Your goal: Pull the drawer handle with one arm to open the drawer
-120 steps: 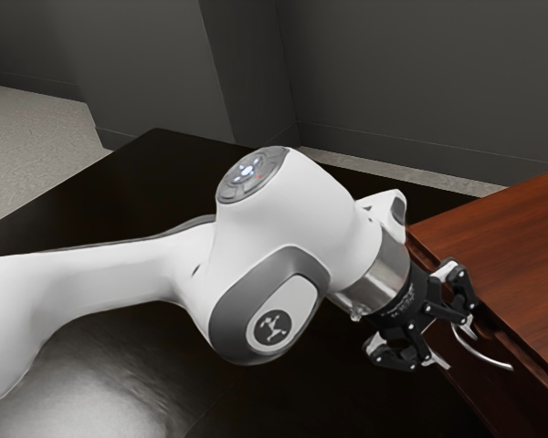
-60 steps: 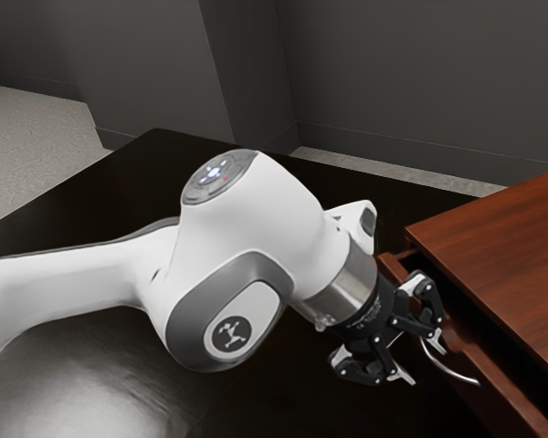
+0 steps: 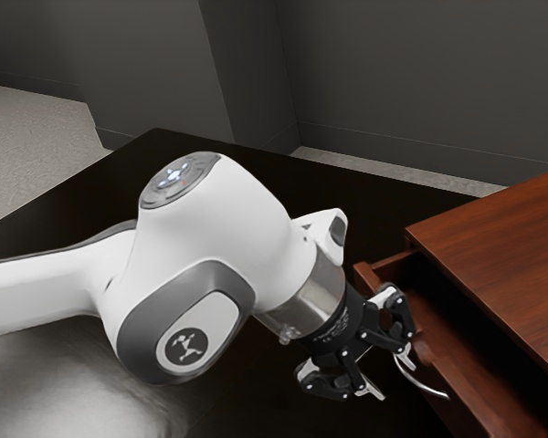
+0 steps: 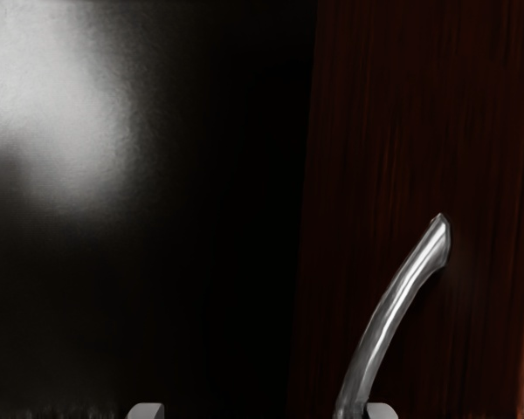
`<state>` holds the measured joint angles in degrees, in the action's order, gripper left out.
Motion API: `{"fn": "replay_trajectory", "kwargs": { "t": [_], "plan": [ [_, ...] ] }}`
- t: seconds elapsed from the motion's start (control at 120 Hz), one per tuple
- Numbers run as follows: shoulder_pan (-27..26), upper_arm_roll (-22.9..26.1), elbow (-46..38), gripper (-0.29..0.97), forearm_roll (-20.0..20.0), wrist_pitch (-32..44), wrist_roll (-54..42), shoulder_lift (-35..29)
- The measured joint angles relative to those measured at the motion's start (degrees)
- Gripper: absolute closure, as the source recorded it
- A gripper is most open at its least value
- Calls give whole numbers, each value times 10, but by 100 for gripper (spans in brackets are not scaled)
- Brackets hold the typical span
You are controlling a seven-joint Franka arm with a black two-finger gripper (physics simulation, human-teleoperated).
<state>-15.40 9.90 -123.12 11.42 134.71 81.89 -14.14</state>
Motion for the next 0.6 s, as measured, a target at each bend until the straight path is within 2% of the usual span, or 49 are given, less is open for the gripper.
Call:
{"fn": "replay_trajectory", "kwargs": {
  "t": [0.258,0.6],
  "plan": [
    [32,28,-22,44,18,-31,4,-37],
    [48,35,-42,45,32,-66,10,-71]
  ]
}}
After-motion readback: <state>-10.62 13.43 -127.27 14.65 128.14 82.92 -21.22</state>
